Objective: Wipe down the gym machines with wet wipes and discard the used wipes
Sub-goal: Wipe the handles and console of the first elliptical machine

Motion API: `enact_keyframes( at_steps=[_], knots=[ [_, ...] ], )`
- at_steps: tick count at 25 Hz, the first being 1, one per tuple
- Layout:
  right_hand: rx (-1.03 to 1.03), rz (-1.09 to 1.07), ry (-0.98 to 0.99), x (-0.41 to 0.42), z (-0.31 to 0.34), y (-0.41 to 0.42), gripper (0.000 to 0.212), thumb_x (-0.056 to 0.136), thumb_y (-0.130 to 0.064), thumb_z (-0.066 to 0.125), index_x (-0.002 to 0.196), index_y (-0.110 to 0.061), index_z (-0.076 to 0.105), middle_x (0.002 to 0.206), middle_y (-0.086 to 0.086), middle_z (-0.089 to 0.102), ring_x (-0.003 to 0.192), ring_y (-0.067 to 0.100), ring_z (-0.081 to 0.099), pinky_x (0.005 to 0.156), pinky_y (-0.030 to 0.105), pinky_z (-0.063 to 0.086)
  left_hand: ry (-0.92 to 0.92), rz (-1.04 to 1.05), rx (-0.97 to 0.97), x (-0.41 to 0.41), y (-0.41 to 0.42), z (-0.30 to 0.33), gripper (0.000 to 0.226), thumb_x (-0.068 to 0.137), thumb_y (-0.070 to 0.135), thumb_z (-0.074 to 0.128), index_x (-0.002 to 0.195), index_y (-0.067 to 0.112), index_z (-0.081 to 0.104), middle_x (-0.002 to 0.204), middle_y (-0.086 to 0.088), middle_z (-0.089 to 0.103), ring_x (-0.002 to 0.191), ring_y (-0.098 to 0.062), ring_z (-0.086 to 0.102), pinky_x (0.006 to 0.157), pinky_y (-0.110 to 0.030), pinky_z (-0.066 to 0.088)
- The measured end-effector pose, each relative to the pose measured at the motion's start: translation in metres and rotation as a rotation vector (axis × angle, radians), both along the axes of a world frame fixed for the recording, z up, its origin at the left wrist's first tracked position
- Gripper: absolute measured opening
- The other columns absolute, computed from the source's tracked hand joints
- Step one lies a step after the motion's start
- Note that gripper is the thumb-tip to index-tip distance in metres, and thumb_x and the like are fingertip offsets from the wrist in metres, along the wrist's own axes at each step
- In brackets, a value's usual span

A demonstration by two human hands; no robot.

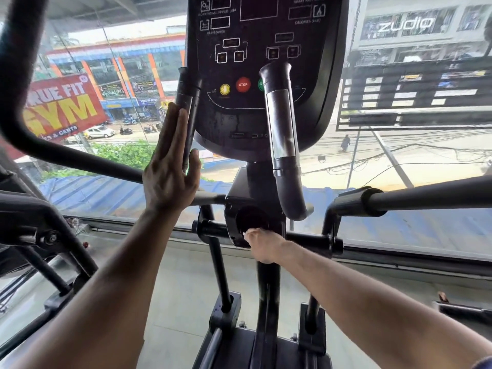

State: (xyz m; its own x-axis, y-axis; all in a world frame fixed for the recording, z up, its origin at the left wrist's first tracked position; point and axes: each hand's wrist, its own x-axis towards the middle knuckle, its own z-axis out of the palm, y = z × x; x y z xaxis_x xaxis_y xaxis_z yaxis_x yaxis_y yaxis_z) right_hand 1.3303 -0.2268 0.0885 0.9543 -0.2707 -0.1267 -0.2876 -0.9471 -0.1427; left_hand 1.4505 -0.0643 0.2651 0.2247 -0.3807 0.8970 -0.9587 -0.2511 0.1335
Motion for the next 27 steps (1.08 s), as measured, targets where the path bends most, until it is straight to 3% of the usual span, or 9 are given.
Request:
enact_keyframes(
  at_steps=[2,6,11,13,15,19,22,24,27],
  knots=[
    [0.117,-0.053,-0.093,-0.011,0.005,0.002,0.025,0.085,0.003,0.050,0.099,-0.006,0.069,0.114,0.013,0.068,0.107,0.034,0.064,0.096,0.042,0.053,0.004,0.017,-0.010,0.001,0.000,0.001,0.058,0.108,0.015,0.046,0.163,0.013,0.030,0.171,-0.004,0.026,0.155,-0.001,0.018,0.099,-0.025,0.046],
    [0.252,-0.086,-0.408,-0.045,0.031,0.015,0.012,0.091,-0.008,0.061,0.083,-0.010,0.070,0.103,0.005,0.075,0.099,0.026,0.069,0.083,0.030,0.052,-0.001,0.000,-0.005,0.001,-0.001,0.002,0.056,0.109,0.011,0.045,0.163,0.010,0.029,0.171,-0.007,0.024,0.156,-0.006,0.019,0.107,-0.030,0.047],
    [0.338,-0.016,-0.665,-0.087,0.085,0.048,0.011,0.093,-0.015,0.068,0.100,-0.022,0.071,0.103,-0.007,0.072,0.093,0.007,0.067,0.080,0.014,0.049,0.013,0.004,0.039,-0.002,0.003,0.003,0.058,0.109,0.013,0.045,0.164,0.012,0.026,0.173,-0.004,0.018,0.154,-0.002,0.018,0.096,-0.035,0.053],
    [0.349,0.031,-0.718,-0.099,0.106,0.058,0.017,0.093,-0.010,0.061,0.100,-0.025,0.064,0.102,-0.008,0.068,0.091,0.007,0.065,0.080,0.023,0.053,0.013,0.004,0.066,-0.003,0.005,0.004,0.060,0.109,0.014,0.045,0.165,0.013,0.023,0.173,-0.004,0.015,0.155,-0.008,0.021,0.094,-0.036,0.053],
    [0.338,0.083,-0.769,-0.108,0.128,0.065,0.022,0.092,-0.006,0.056,0.101,-0.027,0.059,0.101,-0.008,0.067,0.089,0.008,0.066,0.079,0.030,0.056,0.011,0.004,0.091,-0.003,0.008,0.004,0.062,0.108,0.012,0.046,0.165,0.012,0.020,0.174,-0.005,0.013,0.156,-0.018,0.025,0.103,-0.039,0.051],
    [0.271,0.131,-0.893,-0.117,0.178,0.071,0.025,0.093,-0.009,0.065,0.110,-0.026,0.061,0.107,-0.009,0.071,0.095,0.006,0.068,0.081,0.033,0.057,-0.003,0.022,0.154,-0.001,0.009,0.011,0.074,0.102,0.013,0.059,0.164,0.006,0.019,0.172,-0.014,0.016,0.155,-0.030,0.028,0.111,-0.047,0.047],
    [0.249,0.104,-1.004,-0.127,0.222,0.066,0.027,0.094,-0.013,0.069,0.118,-0.024,0.064,0.109,-0.019,0.071,0.100,-0.003,0.066,0.085,0.017,0.053,0.061,-0.023,0.175,0.003,0.009,0.026,0.077,0.100,0.020,0.063,0.163,0.005,0.021,0.168,-0.016,0.023,0.152,-0.033,0.032,0.111,-0.053,0.048],
    [0.221,0.053,-1.055,-0.131,0.249,0.057,0.026,0.094,-0.014,0.070,0.117,-0.026,0.068,0.099,-0.031,0.066,0.093,-0.012,0.064,0.080,0.005,0.045,0.106,-0.064,0.195,0.007,0.006,0.038,0.080,0.101,0.025,0.063,0.164,0.007,0.017,0.169,-0.013,0.021,0.152,-0.033,0.032,0.109,-0.052,0.049],
    [0.160,0.000,-1.104,-0.128,0.282,0.040,0.021,0.093,-0.016,0.069,0.108,-0.030,0.071,0.094,-0.024,0.070,0.085,-0.005,0.067,0.075,0.009,0.047,0.193,-0.118,0.226,0.004,-0.006,0.058,0.088,0.102,0.035,0.060,0.166,0.013,0.005,0.173,-0.007,0.011,0.154,-0.031,0.029,0.101,-0.048,0.051]
  ],
)
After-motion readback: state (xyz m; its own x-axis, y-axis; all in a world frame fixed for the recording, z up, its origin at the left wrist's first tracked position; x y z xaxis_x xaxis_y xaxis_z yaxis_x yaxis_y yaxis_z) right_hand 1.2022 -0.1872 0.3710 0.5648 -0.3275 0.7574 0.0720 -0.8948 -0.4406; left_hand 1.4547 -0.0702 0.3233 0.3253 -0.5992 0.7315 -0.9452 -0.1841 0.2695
